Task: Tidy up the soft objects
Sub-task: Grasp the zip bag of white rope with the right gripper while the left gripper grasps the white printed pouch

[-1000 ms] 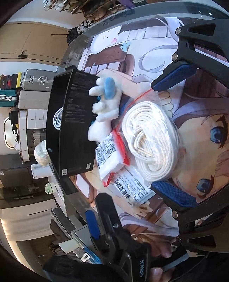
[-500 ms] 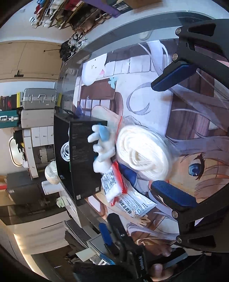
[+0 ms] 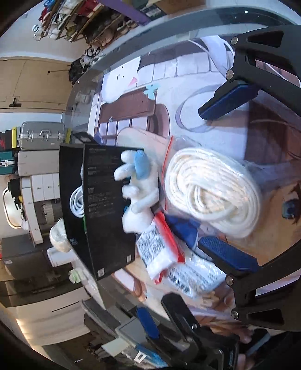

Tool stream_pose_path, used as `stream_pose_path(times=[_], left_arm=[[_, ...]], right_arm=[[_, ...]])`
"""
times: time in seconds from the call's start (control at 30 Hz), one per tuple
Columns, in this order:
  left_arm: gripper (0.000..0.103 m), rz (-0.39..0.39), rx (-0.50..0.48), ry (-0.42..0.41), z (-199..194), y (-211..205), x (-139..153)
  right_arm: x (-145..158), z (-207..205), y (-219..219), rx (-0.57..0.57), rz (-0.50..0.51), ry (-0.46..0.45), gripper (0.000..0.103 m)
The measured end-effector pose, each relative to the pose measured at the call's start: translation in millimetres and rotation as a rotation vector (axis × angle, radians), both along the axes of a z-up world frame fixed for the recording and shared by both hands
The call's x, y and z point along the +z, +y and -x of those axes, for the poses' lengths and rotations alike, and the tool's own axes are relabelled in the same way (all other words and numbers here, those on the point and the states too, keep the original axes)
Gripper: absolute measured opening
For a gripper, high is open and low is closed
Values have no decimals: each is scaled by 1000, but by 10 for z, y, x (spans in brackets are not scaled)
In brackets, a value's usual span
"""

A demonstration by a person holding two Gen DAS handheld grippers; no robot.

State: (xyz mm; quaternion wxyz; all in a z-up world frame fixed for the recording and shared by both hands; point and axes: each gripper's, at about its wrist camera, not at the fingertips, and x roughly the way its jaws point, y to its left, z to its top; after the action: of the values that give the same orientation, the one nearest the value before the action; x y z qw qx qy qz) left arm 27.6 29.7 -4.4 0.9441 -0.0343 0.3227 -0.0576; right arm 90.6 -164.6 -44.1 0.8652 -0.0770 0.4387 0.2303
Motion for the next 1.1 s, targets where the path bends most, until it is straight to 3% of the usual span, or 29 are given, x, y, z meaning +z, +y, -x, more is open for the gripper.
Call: stream_pose_path(times=[0.2, 0.37, 0.57, 0.83, 1.1], left_arm=[[103, -6, -7, 9, -19, -21, -11], [103, -31, -23, 13, -18, -74, -20], [103, -47, -69, 36, -40, -141, -35], [103, -171, -184, 107, -88, -464, -91], [100, -156, -200, 229, -174, -549, -182]], right_arm=[[-32, 27, -129, -6, 27, -14, 101], [-15, 75, -173, 21, 42, -41, 76], [7, 122, -205, 71, 29, -53, 55], [13, 149, -237, 84, 2, -64, 45], [24, 158, -258, 84, -13, -57, 41]])
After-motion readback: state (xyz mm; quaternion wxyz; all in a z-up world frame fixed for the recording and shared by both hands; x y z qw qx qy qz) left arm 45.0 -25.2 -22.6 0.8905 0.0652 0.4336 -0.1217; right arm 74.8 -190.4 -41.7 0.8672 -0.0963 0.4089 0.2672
